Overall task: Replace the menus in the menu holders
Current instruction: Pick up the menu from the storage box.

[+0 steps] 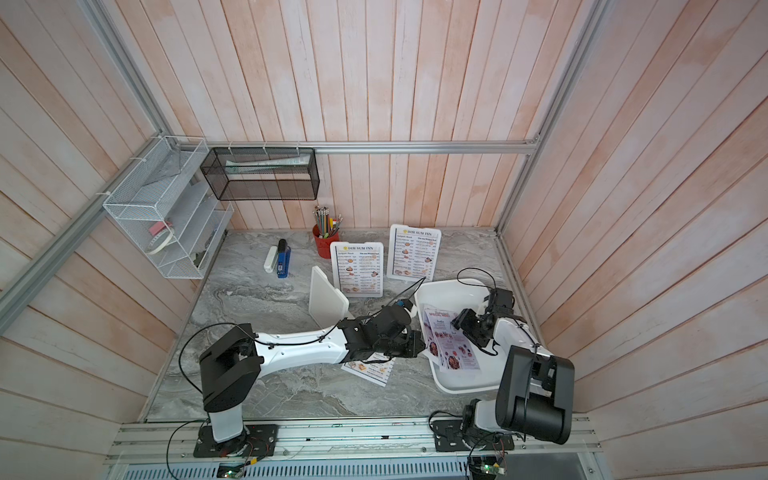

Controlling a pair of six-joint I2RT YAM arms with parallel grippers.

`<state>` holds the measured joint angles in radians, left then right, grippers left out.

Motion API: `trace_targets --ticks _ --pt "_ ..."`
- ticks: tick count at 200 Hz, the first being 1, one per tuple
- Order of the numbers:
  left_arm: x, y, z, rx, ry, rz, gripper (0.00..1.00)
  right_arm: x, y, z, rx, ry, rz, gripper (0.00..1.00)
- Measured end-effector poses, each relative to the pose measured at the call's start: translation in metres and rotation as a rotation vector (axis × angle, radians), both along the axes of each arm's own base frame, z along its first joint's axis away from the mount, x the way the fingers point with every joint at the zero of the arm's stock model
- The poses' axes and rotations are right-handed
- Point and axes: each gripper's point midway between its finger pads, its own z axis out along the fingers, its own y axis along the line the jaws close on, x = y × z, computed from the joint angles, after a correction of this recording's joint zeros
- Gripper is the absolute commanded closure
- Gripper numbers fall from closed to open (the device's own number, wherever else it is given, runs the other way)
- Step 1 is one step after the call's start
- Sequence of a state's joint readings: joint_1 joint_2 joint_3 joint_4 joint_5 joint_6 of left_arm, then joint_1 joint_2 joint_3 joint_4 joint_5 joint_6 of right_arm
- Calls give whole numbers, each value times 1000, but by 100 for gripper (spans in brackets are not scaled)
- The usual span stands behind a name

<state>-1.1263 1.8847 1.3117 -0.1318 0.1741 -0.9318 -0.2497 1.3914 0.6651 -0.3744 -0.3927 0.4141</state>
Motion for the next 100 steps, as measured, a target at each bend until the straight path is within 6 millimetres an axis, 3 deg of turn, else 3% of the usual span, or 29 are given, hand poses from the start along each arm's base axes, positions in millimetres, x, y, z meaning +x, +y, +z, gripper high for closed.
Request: trace_targets --ticks 34,68,100 --pt "0 15 -7 25 12 13 100 7 -5 9 -7 -14 -9 37" --pt "3 20 -4 23 9 23 100 20 -6 30 -19 -73 -3 38" --pt "5 21 -3 20 9 29 100 28 19 47 -17 -123 68 40"
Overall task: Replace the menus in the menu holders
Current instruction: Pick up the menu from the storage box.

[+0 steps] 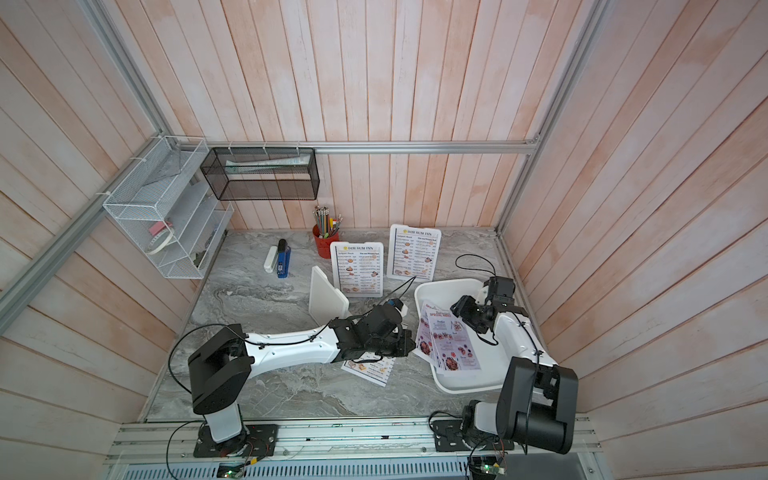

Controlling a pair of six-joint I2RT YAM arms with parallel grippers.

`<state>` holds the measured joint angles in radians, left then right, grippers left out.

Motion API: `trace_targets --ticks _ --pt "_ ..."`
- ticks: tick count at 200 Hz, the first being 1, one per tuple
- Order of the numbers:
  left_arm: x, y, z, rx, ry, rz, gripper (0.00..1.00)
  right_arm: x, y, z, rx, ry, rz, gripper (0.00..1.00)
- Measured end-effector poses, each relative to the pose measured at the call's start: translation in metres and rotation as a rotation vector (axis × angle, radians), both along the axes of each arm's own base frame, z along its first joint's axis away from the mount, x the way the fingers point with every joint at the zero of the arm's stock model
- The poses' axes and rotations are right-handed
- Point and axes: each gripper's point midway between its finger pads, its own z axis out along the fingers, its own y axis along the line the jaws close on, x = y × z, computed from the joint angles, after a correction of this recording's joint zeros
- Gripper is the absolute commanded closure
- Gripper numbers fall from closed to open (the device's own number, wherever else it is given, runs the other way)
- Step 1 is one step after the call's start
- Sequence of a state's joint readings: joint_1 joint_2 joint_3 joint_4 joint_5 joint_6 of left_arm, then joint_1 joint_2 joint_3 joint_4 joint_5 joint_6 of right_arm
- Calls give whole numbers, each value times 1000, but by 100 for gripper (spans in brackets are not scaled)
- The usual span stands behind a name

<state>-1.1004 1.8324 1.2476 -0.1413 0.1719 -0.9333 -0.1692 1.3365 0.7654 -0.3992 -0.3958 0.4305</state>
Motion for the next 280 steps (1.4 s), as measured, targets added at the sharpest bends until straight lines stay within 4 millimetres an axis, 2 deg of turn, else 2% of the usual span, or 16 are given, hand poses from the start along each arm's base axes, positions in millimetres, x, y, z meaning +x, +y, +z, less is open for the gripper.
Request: trace_targets --ticks 26,74,92,138,168,199,253,265,280 --pt "0 1 -1 1 2 3 100 -4 20 -6 25 9 40 42" --pt "-2 3 -6 11 10 1 100 -28 27 -41 73 87 16 43" --pt "-2 3 -7 10 13 2 92 -32 30 -50 94 105 11 44" --pt "-2 0 -3 -10 13 0 54 -28 35 -51 130 74 14 44" --pt "-2 -1 -1 -18 16 -1 43 -27 36 -50 135 70 10 44" --pt "-1 -10 4 -37 14 -18 41 -27 36 -50 136 70 10 44" --pt "2 -23 -2 -44 25 -33 41 -27 36 -50 135 70 10 44" --pt "2 -25 0 -49 25 -35 44 -27 36 -50 135 70 10 45" --pt "4 -28 5 -58 20 -36 53 -27 36 -50 135 71 10 45"
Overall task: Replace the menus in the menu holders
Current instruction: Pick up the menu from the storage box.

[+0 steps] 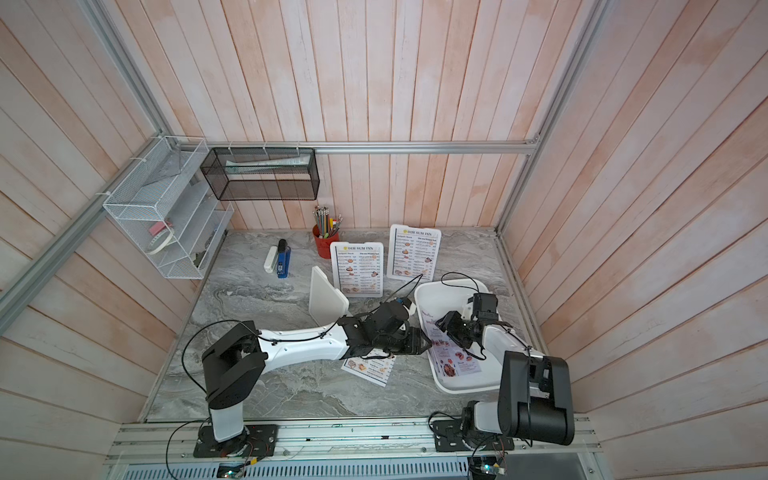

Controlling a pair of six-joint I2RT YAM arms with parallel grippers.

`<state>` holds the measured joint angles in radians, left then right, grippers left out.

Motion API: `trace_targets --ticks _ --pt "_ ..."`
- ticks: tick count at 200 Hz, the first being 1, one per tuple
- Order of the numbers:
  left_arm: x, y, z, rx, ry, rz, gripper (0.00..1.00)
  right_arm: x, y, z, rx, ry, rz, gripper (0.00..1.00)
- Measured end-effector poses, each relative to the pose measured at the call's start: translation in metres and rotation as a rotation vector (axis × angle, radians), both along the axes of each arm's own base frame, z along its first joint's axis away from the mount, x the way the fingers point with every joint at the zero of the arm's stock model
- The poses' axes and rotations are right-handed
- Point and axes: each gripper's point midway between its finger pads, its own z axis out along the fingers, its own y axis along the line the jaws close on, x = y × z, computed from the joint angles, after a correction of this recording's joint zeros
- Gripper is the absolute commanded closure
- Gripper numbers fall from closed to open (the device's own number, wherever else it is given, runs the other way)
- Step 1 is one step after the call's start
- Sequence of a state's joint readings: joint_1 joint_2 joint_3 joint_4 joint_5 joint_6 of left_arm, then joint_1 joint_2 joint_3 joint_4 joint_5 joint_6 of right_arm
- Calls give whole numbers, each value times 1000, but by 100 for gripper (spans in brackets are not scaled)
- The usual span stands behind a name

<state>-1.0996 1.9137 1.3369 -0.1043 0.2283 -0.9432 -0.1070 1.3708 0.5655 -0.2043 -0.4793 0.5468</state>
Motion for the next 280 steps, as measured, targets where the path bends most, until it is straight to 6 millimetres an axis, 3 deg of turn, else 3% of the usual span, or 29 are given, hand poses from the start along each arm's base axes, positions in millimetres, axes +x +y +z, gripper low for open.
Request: trace_targets --ticks 24,103,136,158,179,222,280 --pt "4 -10 7 -23 -12 -6 65 0 0 0 0 0 0 45" --pt "4 -11 -7 -1 6 -5 90 0 0 0 -2 1 0 45" --pt "3 -10 -8 5 5 -8 98 1 -3 3 -13 2 2 37" --pt "3 -9 -8 16 3 -12 99 6 -14 11 -24 -6 -18 34" --pt "5 -9 -5 21 -10 -17 99 18 -32 35 -41 -57 -62 32" --pt "15 -4 27 -10 -67 -21 100 41 -44 98 -74 -217 -68 32" --pt "40 13 100 -82 -211 4 100 33 -32 115 -33 -253 -26 30"
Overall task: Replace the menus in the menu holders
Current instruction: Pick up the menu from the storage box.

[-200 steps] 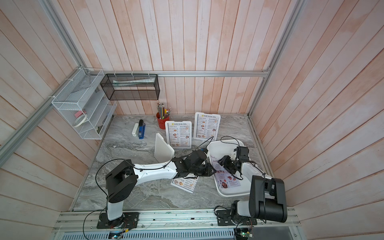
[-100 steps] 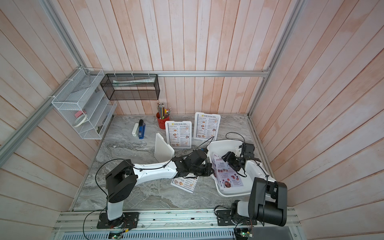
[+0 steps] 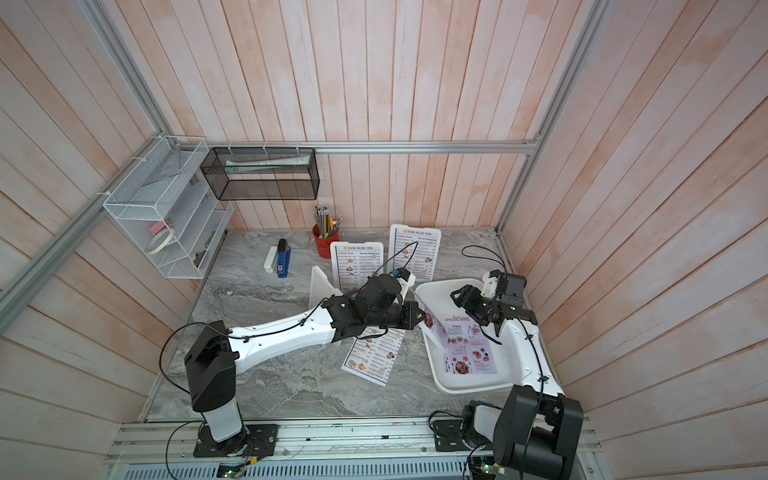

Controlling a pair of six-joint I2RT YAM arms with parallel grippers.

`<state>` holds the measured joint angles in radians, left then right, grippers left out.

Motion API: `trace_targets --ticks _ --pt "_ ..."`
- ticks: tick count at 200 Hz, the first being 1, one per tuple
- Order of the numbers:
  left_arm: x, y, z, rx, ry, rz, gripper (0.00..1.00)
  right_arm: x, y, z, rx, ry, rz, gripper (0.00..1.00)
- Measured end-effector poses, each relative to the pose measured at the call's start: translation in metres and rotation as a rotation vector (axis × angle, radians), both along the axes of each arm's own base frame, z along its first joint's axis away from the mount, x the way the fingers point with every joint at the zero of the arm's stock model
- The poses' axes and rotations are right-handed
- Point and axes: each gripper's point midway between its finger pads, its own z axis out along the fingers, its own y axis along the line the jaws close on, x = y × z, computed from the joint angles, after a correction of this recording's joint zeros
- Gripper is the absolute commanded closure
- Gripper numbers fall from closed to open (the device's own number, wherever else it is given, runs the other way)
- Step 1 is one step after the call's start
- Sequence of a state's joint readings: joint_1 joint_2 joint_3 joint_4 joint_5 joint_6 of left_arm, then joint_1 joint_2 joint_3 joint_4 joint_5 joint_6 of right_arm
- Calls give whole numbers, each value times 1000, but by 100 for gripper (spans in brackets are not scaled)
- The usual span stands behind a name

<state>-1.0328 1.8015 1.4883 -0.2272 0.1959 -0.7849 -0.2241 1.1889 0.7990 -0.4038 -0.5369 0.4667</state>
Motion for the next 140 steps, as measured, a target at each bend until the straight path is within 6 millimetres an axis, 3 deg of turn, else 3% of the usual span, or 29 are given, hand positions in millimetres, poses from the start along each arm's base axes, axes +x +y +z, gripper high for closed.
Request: trace_targets --ticks 30,84,113,140 --pt "21 30 40 -21 -80 37 100 -2 13 30 43 -104 53 29" --pt "86 121 120 -88 -252 175 100 -2 51 111 254 -383 205 30" --pt "100 155 143 -113 -301 207 100 -11 103 136 375 -436 383 28" --pt "106 171 152 -130 -311 211 100 -23 152 146 459 -436 533 26"
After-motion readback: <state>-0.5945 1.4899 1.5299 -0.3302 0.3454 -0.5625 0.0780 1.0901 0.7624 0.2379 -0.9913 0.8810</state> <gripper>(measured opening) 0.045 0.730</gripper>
